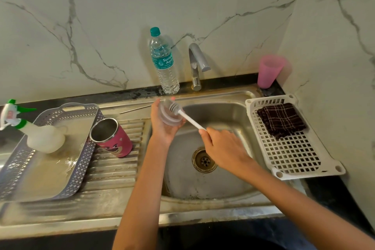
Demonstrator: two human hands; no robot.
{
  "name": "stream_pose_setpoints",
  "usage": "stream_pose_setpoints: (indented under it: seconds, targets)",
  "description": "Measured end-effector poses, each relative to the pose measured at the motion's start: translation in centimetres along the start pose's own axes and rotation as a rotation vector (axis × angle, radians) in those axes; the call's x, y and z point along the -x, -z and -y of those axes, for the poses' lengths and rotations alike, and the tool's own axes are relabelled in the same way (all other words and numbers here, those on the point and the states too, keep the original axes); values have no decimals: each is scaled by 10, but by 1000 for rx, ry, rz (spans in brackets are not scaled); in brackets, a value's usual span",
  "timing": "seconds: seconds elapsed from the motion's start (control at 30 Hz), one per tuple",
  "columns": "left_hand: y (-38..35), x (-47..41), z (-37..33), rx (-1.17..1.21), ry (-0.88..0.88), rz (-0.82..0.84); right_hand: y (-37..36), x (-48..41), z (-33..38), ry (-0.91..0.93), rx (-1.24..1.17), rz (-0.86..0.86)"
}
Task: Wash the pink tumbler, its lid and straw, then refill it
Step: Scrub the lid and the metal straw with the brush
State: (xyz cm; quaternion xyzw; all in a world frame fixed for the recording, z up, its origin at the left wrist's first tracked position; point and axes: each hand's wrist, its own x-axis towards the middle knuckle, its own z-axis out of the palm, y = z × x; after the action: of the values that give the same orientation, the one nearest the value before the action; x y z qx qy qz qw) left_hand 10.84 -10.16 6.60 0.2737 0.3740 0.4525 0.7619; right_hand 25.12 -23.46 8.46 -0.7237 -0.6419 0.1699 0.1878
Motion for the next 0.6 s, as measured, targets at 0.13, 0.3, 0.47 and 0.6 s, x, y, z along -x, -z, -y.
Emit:
stream_pose_setpoints:
  seconds: [0.13,0.3,0.47,0.6]
  targets:
    - [0,-2,-1,-81,19,3,1,3,-3,26,56,23]
    - [10,2,-10,-453,-54,84,23,-11,-18,-1,234,9]
    - [22,-4,-12,-442,-91,64,30,-7,-12,135,275,95]
    - [30,-2,-4,-328,-36,62,39,-14,-10,192,273,19]
